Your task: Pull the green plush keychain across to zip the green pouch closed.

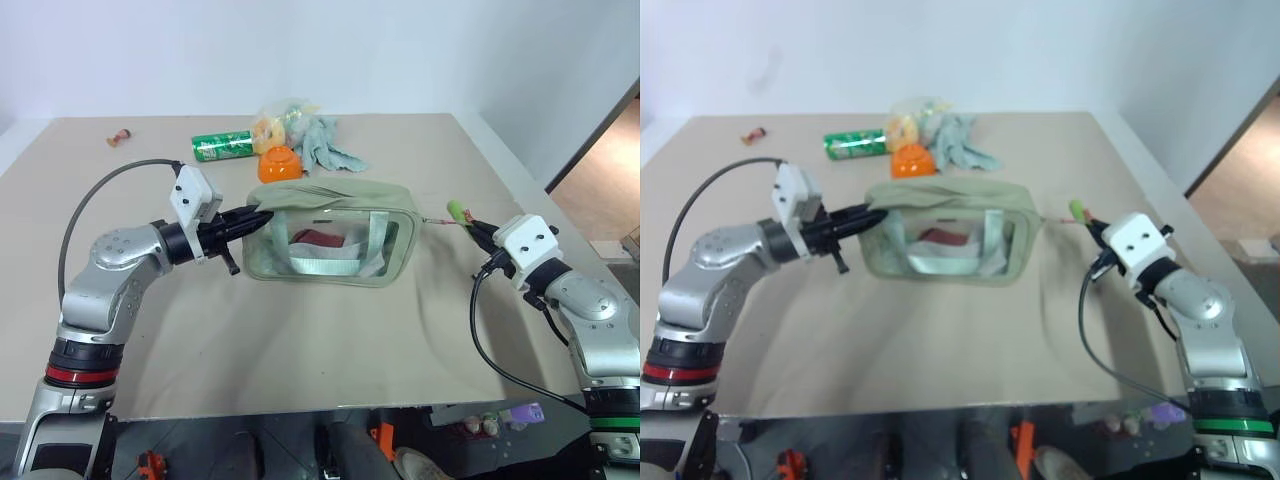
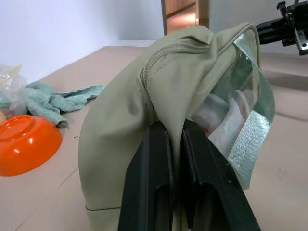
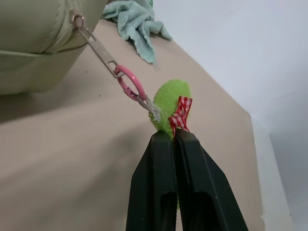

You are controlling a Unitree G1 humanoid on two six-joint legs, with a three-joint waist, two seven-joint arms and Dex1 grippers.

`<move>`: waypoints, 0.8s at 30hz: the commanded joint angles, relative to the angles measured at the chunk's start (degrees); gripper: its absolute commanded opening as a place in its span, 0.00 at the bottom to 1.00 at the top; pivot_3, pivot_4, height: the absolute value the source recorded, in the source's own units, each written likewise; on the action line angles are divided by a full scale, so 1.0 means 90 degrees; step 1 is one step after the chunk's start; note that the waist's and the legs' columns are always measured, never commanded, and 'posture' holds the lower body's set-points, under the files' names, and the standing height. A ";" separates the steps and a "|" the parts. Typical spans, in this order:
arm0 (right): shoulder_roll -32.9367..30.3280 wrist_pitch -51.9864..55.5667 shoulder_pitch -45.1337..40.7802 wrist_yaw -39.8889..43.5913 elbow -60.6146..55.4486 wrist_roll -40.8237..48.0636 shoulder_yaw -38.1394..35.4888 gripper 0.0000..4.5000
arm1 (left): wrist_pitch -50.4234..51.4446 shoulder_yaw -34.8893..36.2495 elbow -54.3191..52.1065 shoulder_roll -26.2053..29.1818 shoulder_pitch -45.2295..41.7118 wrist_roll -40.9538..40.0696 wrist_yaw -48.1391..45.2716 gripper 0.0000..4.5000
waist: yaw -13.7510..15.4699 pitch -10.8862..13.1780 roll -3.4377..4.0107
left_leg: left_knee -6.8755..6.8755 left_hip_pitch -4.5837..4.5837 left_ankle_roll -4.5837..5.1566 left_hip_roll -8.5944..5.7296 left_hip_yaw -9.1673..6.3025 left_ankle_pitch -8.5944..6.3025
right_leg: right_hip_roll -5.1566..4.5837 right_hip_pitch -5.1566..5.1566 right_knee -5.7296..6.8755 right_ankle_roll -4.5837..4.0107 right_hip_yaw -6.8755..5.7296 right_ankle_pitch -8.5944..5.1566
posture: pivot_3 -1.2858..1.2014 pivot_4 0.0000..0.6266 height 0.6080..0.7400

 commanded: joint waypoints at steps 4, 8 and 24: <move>-0.0232 0.0286 0.0441 -0.0441 0.0054 -0.0010 -0.0710 0.00 | -0.0063 0.0335 -0.0057 0.0255 0.0076 0.0114 0.0115 0.01 | 0.0007 0.0000 0.0000 | 0.0000 0.0000 0.0000 0.0000 0.0000 0.0000 | -0.0002 0.0001 0.0000 0.0000 -0.0001 0.0000 | 0.52 0.24 1.00; 0.0287 0.0573 0.0539 -0.0491 -0.0534 0.0127 -0.0222 0.00 | -0.0030 0.0273 -0.0095 0.0201 0.0052 0.0127 0.0145 0.01 | 0.0006 0.0000 0.0000 | 0.0002 0.0002 0.0000 0.0001 -0.0001 0.0000 | 0.0000 0.0004 0.0000 0.0000 -0.0002 0.0000 | 0.52 0.24 1.00; 0.1605 0.1116 -0.0703 -0.0446 -0.0876 0.0120 0.0716 0.00 | 0.0422 0.0295 -0.0238 0.0114 -0.0139 -0.0111 0.0287 0.01 | -0.0016 -0.0002 0.0000 | -0.0001 0.0005 -0.0004 0.0006 -0.0001 0.0002 | 0.0010 0.0002 0.0007 -0.0005 -0.0003 -0.0002 | 0.52 0.24 1.00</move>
